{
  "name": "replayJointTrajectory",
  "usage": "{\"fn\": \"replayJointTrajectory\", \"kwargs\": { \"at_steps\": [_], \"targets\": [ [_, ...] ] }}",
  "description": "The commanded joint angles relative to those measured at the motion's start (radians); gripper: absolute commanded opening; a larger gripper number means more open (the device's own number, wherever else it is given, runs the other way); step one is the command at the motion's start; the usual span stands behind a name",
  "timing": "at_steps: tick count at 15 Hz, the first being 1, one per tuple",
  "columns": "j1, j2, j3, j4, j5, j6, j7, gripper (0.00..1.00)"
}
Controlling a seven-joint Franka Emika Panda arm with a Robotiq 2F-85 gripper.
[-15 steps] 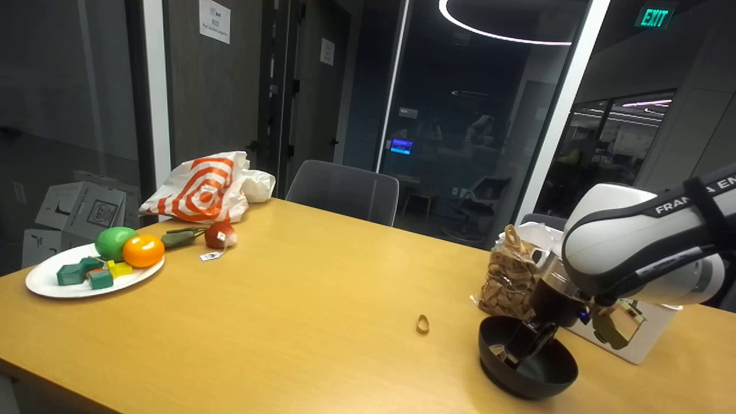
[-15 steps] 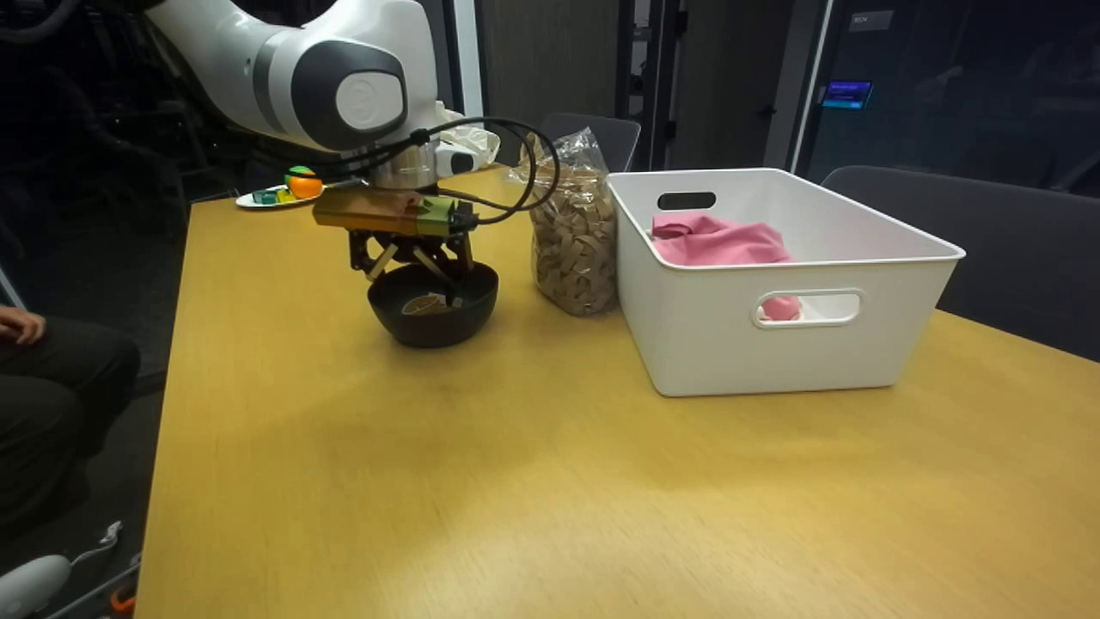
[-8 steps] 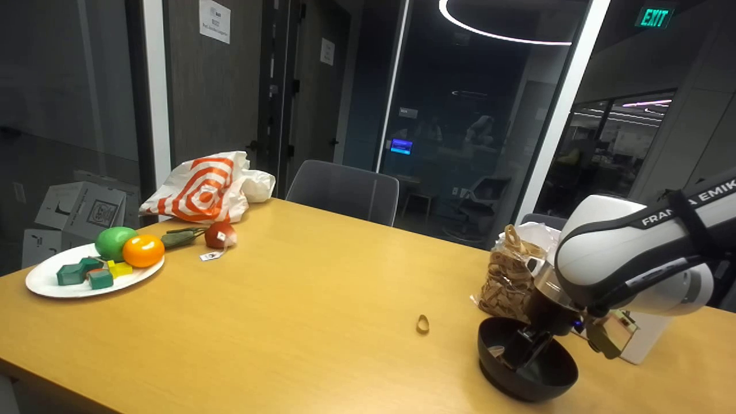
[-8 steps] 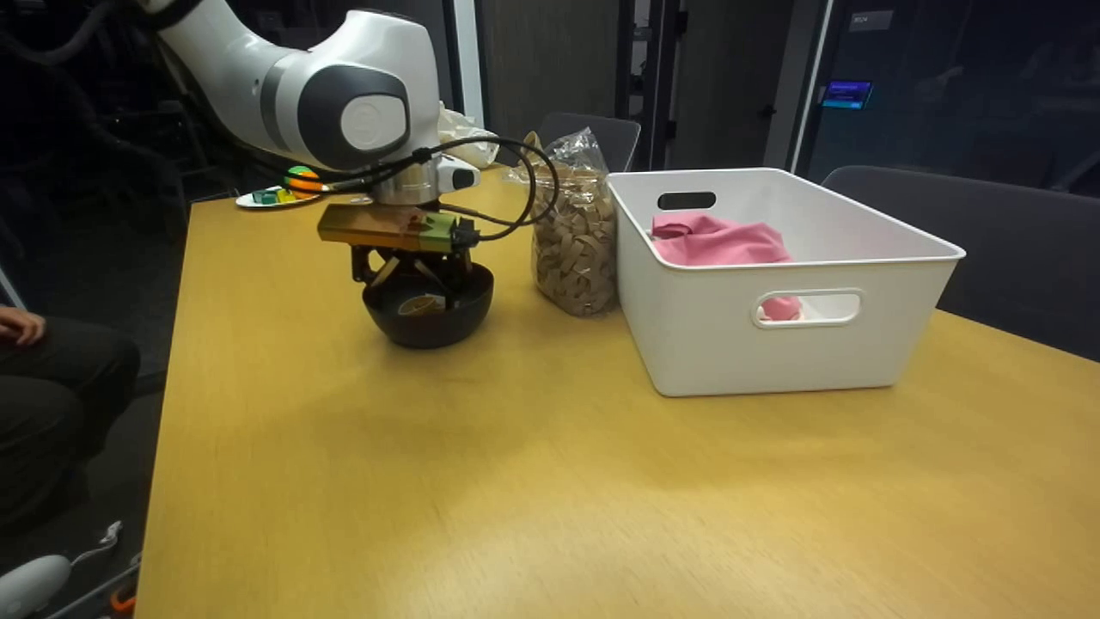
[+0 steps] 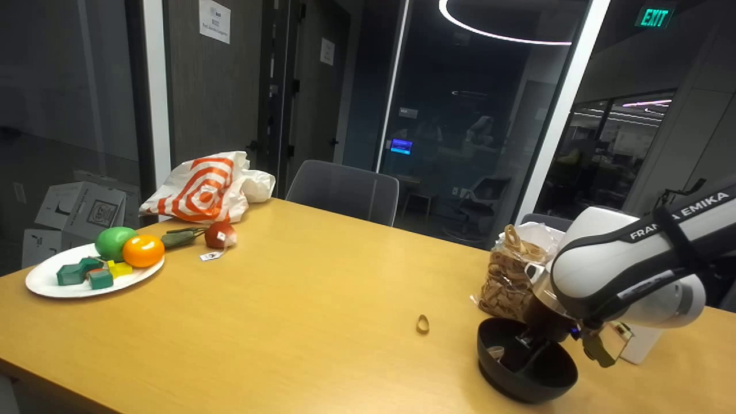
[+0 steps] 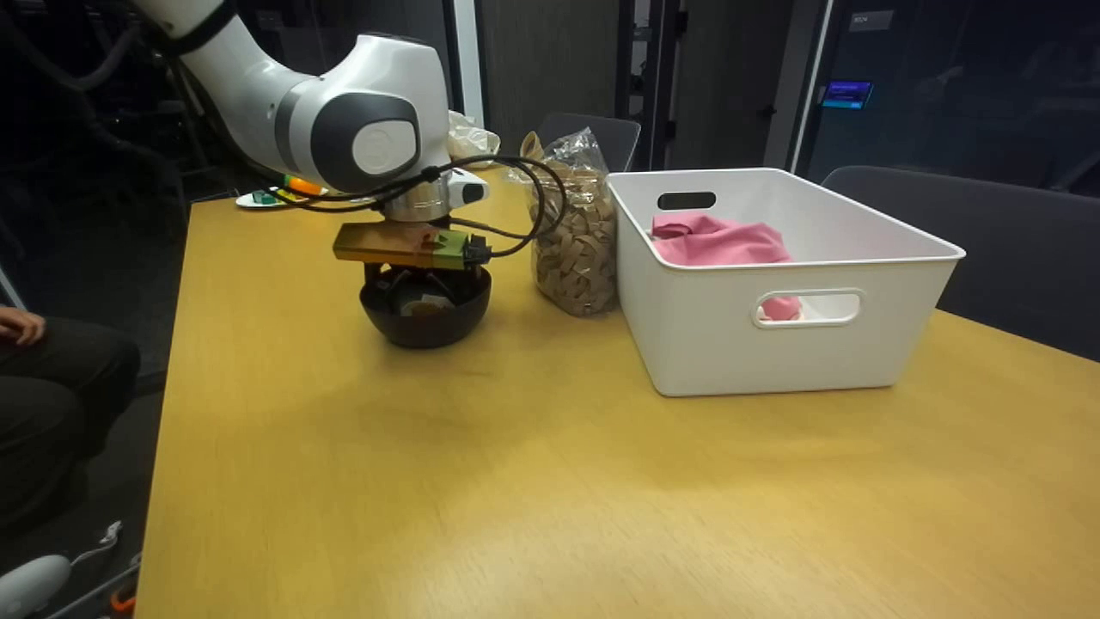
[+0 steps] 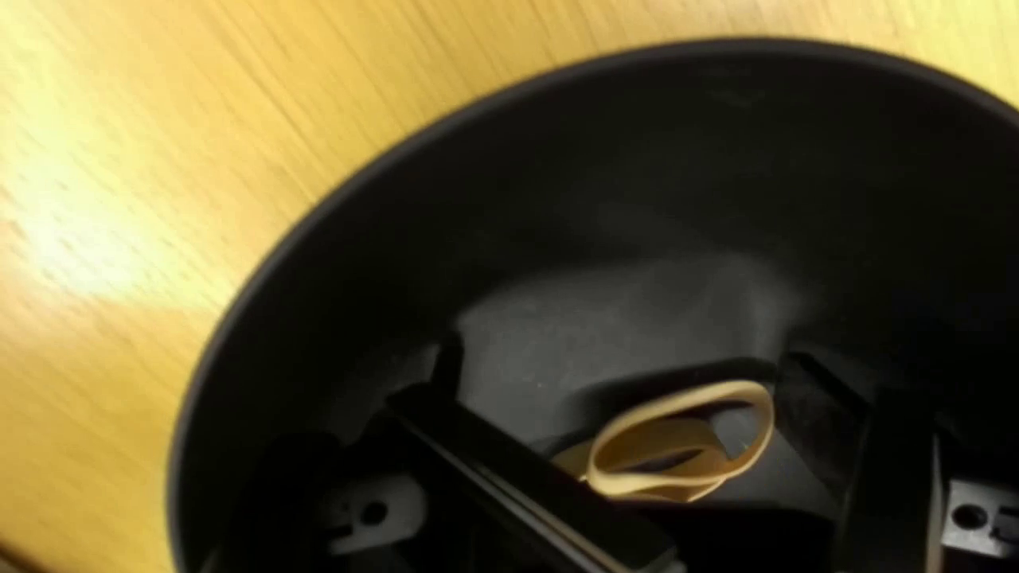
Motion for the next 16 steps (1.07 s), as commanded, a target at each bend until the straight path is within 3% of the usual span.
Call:
{"fn": "replayJointTrajectory", "kwargs": {
  "at_steps": [1, 8, 12, 13, 16],
  "targets": [
    [-0.036, 0.014, 0.033, 0.011, 0.023, 0.026, -0.032, 0.68],
    [-0.057, 0.009, 0.039, 0.023, 0.023, 0.03, -0.03, 0.14],
    [-0.063, 0.009, 0.041, 0.023, 0.025, 0.037, -0.033, 0.04],
    [-0.063, 0.009, 0.041, 0.023, 0.024, 0.039, -0.031, 0.09],
    [-0.061, 0.002, 0.037, 0.021, 0.009, 0.038, -0.019, 0.1]
  ]
}}
